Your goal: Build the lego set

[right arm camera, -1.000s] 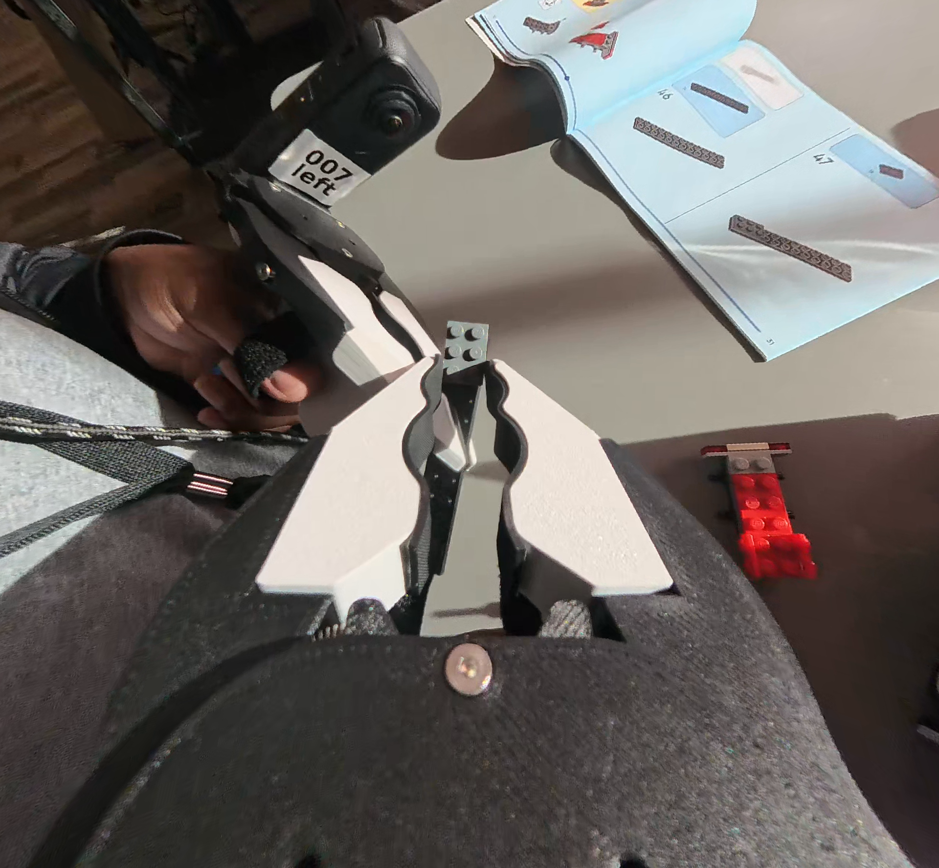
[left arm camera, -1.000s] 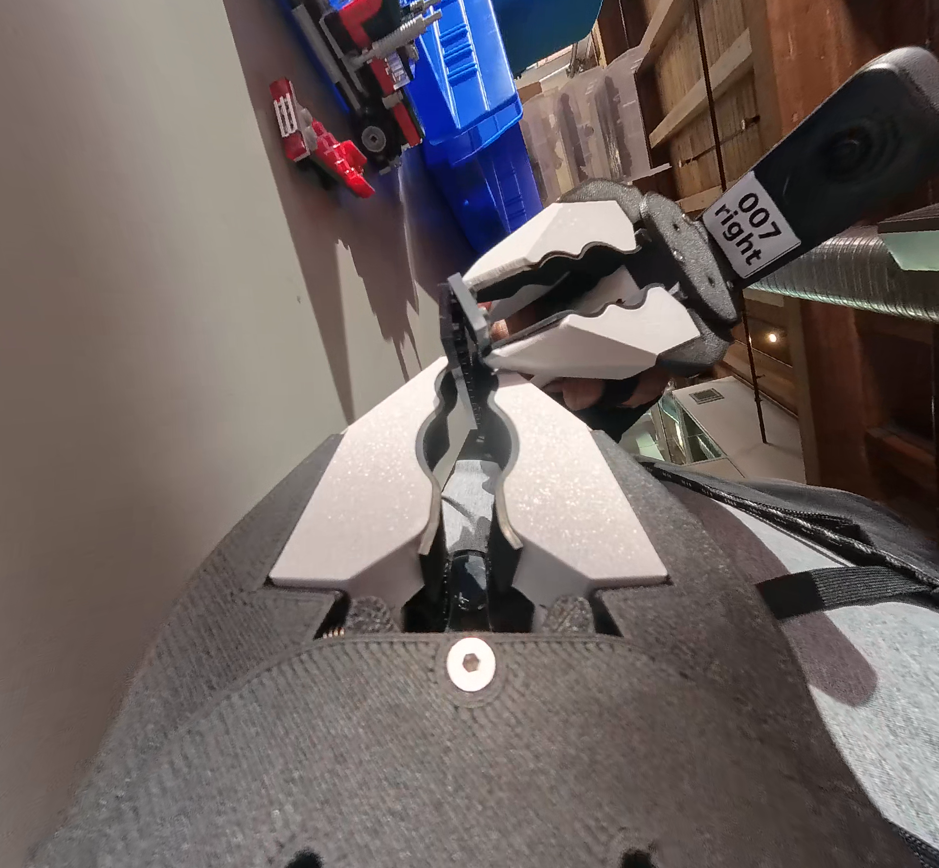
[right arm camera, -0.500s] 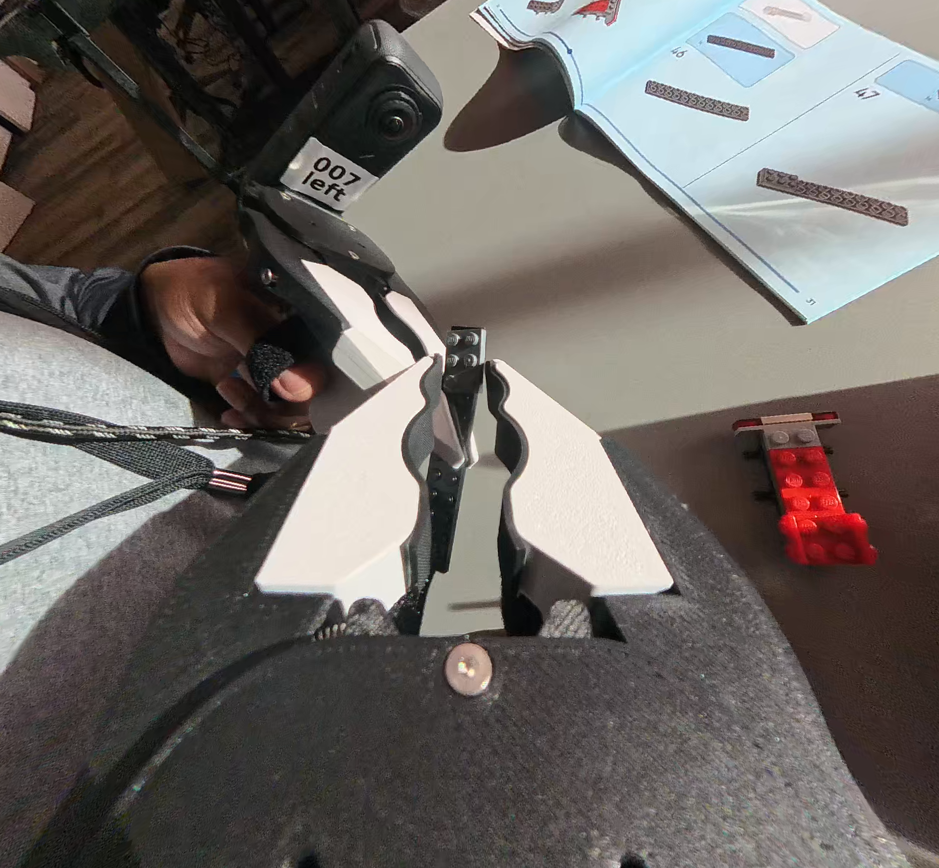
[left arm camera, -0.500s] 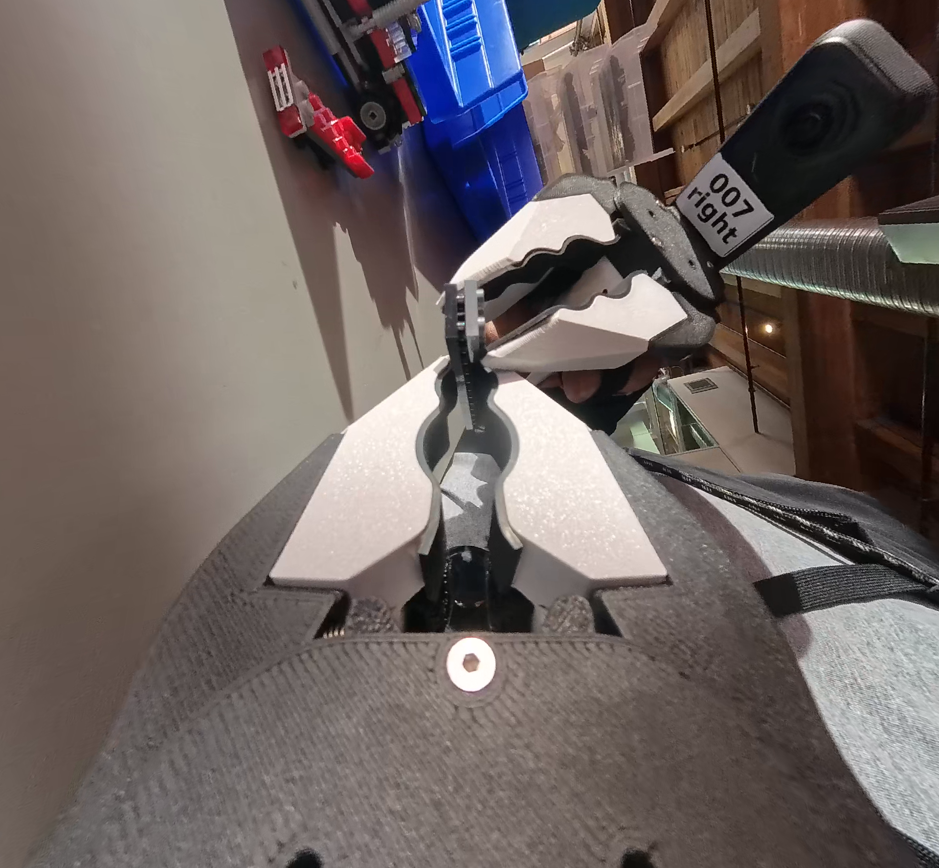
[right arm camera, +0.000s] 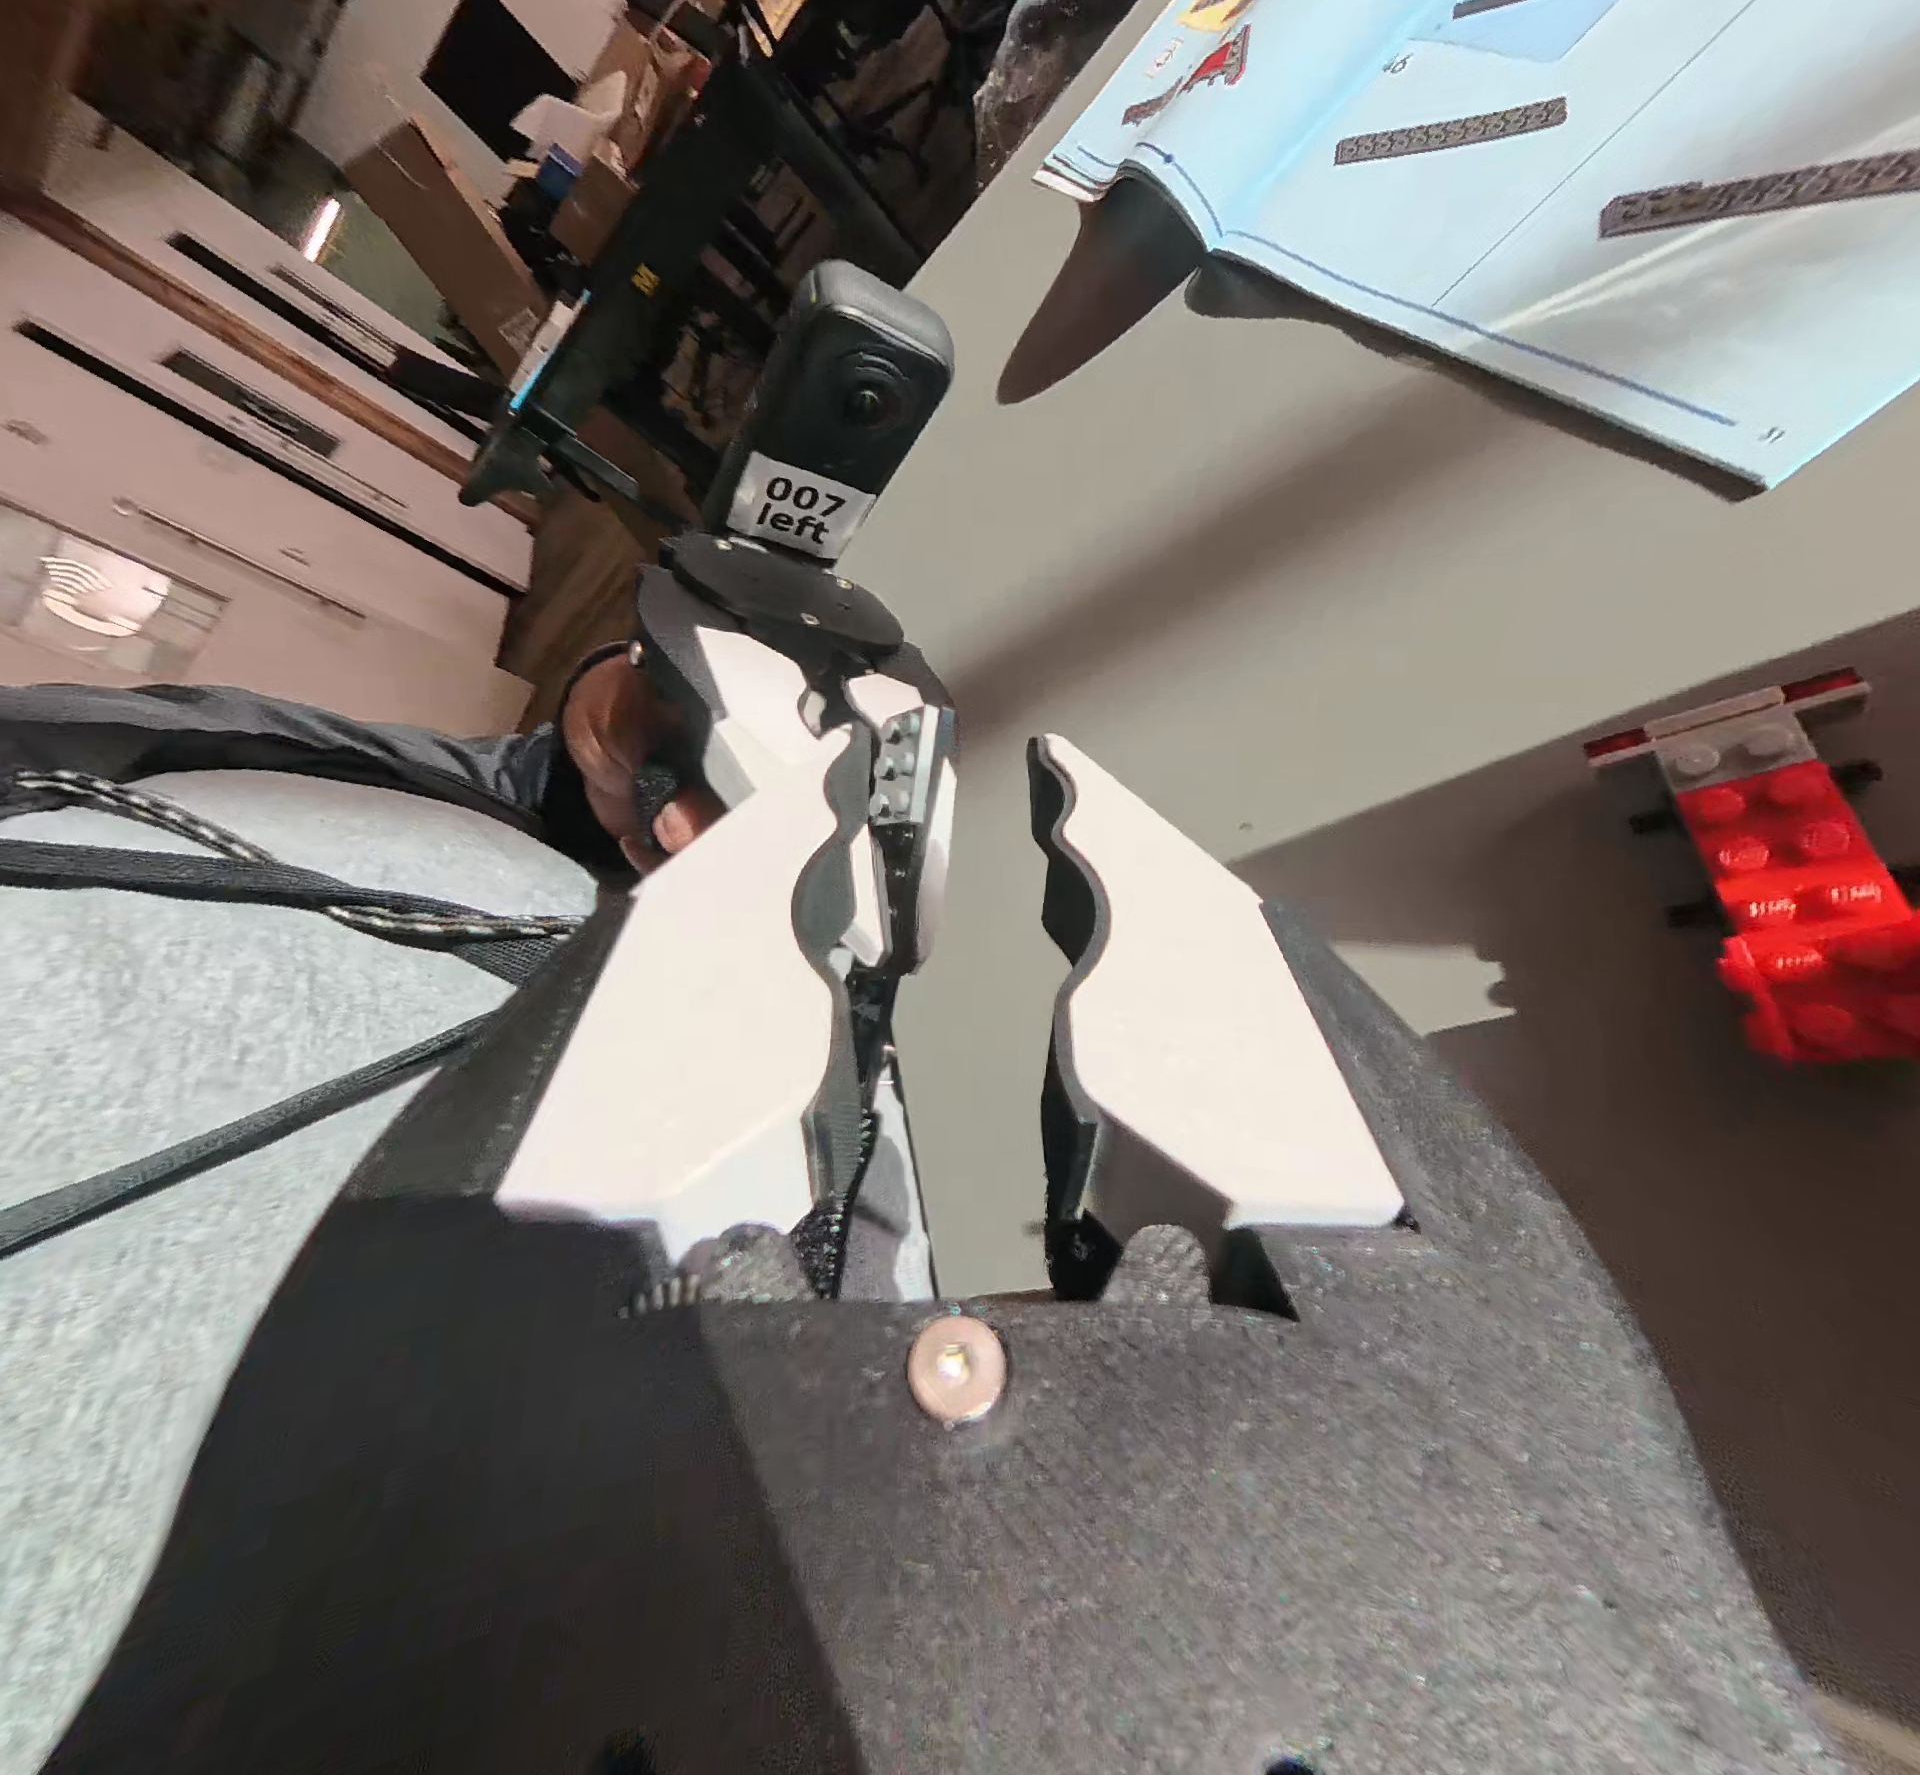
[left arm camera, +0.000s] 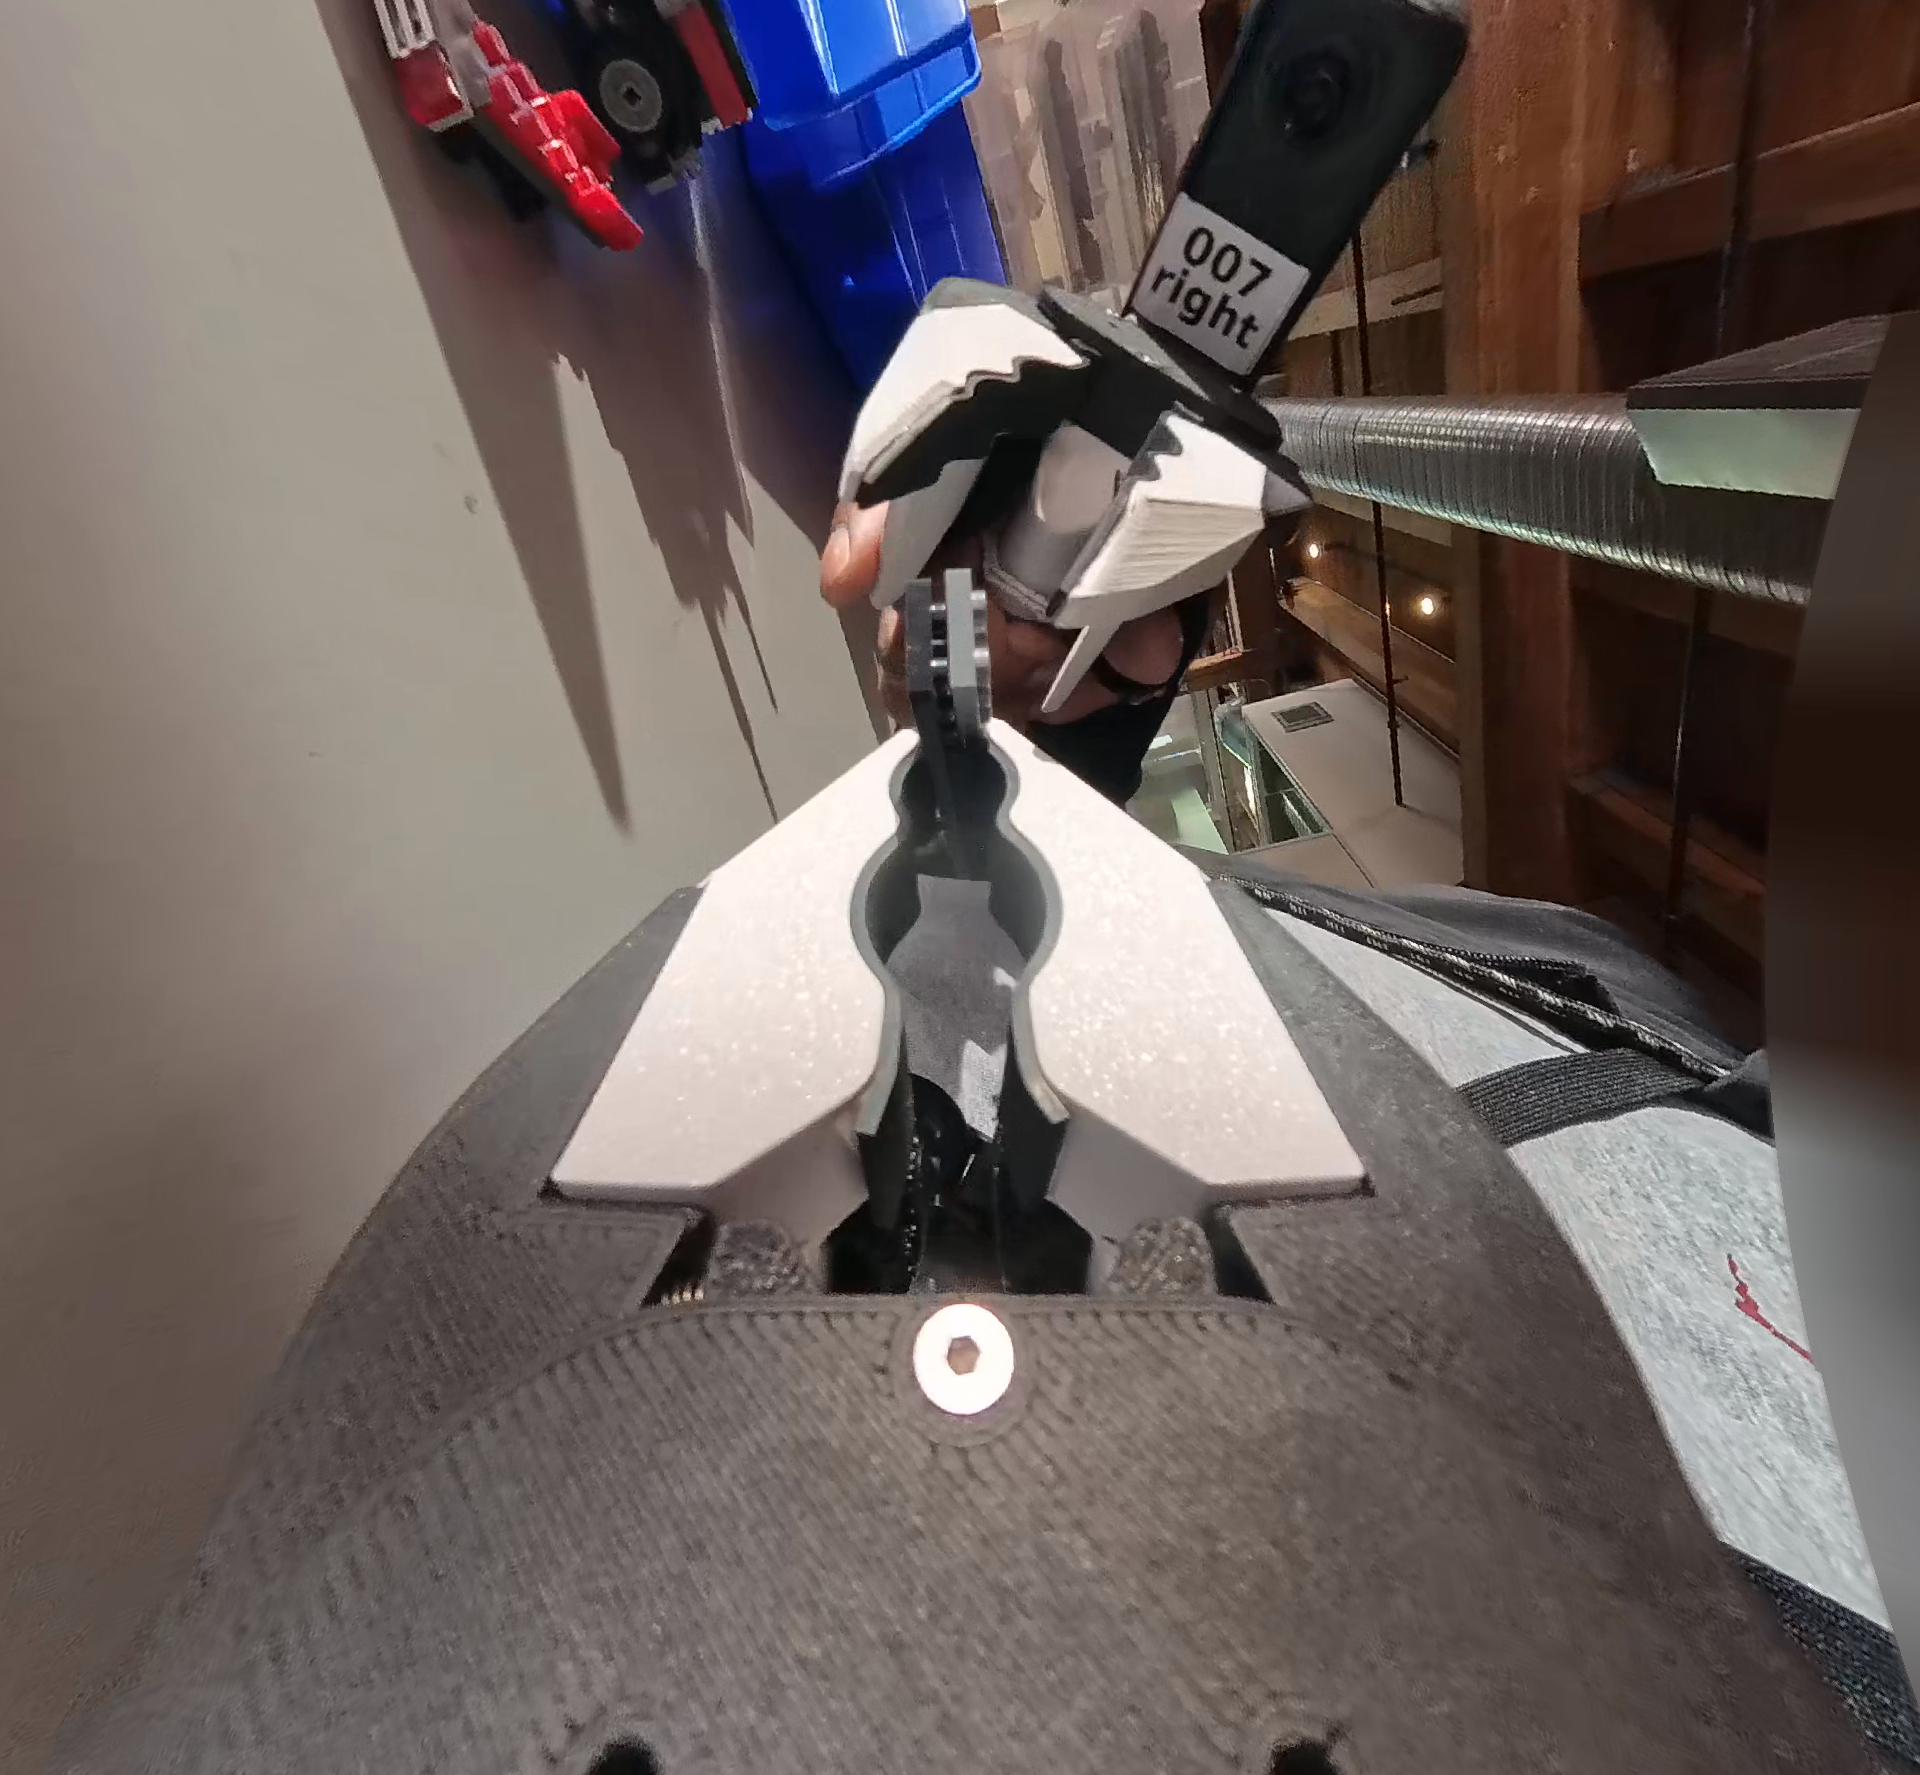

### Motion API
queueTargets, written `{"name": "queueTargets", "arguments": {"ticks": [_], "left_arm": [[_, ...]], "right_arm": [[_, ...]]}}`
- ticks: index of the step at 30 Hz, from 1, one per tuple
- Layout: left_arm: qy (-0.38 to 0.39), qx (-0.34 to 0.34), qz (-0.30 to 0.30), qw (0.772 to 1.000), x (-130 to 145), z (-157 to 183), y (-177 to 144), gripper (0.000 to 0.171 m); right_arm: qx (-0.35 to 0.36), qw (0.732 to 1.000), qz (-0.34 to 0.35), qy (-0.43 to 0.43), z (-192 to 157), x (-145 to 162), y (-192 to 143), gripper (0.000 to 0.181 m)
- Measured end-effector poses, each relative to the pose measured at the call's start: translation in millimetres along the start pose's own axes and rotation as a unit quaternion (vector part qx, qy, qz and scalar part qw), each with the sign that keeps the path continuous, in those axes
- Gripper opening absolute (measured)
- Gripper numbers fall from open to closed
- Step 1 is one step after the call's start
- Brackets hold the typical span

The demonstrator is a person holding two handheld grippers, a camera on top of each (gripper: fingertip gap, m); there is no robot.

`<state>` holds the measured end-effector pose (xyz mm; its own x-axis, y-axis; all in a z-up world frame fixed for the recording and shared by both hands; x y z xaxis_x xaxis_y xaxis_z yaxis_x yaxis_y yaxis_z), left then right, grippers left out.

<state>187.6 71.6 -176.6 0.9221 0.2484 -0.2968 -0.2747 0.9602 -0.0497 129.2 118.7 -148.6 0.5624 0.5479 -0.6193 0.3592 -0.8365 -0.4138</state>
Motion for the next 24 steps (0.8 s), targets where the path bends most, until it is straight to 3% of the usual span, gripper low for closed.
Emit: {"name": "queueTargets", "arguments": {"ticks": [14, 24], "left_arm": [[0.042, 0.002, -0.042, 0.998, 7.8, 9.9, 6.4, 0.005], [0.073, -0.017, -0.038, 0.996, 7.8, 11.9, 5.2, 0.005]], "right_arm": [[-0.082, 0.996, -0.012, 0.025, -8.6, 15.5, 6.9, 0.022], [-0.095, 0.995, 0.015, 0.026, -14.0, 15.9, 4.7, 0.012]]}}
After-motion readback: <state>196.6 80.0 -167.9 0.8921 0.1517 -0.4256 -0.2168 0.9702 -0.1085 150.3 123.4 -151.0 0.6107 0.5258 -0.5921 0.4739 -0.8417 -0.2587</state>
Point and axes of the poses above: each gripper's, where its closed fingertips meet, y out along the fingers, x out of its underside, z = x × y across the jaws, the point moved 5 cm from there along -y, back along the fingers, and after that the axes turned 8 degrees about -z, right-handed, at the moved point
